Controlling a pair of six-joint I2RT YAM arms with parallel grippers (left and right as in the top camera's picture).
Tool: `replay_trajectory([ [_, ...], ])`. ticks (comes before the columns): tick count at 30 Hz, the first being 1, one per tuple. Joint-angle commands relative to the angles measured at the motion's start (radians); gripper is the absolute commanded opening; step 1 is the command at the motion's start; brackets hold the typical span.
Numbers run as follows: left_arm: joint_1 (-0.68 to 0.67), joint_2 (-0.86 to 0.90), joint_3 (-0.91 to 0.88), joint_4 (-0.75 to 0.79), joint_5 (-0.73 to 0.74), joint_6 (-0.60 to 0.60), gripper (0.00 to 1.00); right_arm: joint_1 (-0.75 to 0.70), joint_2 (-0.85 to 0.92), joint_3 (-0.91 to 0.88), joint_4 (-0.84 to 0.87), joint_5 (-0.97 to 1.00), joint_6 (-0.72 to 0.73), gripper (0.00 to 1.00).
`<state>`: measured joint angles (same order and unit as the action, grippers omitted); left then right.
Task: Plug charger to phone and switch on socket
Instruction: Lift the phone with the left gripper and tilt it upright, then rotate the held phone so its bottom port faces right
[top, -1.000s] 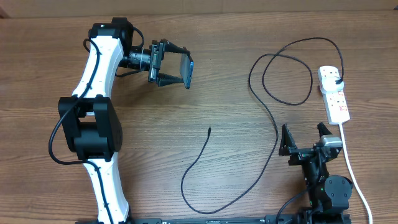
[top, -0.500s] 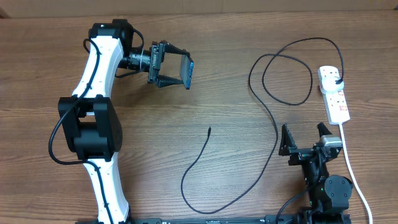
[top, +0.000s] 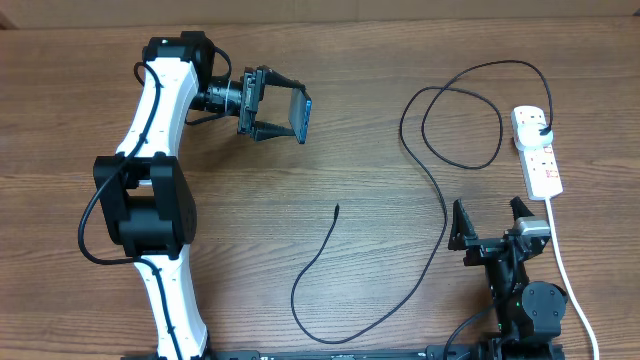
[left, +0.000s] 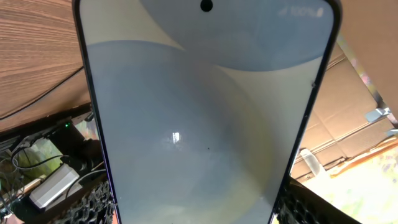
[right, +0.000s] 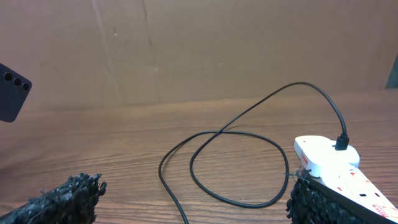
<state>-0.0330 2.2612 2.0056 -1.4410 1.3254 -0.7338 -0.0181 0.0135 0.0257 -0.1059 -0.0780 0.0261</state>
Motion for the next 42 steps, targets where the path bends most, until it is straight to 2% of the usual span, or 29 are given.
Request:
replay_trajectory([
  [1, -0.006, 0.002, 0.03, -0.003, 0.033, 0.001, 0.04, 0.0, -0.01, -0.006, 0.003, 0.006, 0.002, 1.0],
  [14, -0.006, 0.001, 0.03, -0.002, -0.047, -0.006, 0.04, 0.0, -0.01, -0.006, 0.003, 0.006, 0.002, 1.0],
  [23, -0.007, 0.002, 0.03, -0.003, -0.313, -0.041, 0.04, 0.0, -0.01, -0.006, 0.003, 0.006, 0.002, 1.0],
  [32, -0.013, 0.002, 0.03, -0.001, -0.665, -0.06, 0.04, 0.0, -0.01, -0.006, 0.003, 0.006, 0.002, 1.0],
  [37, -0.018, 0.002, 0.03, -0.001, -0.757, -0.061, 0.03, 0.0, -0.01, -0.006, 0.003, 0.006, 0.002, 1.0],
  [42, -0.023, 0.002, 0.03, 0.01, -0.761, -0.061, 0.04, 0.0, -0.01, -0.006, 0.003, 0.006, 0.002, 1.0],
])
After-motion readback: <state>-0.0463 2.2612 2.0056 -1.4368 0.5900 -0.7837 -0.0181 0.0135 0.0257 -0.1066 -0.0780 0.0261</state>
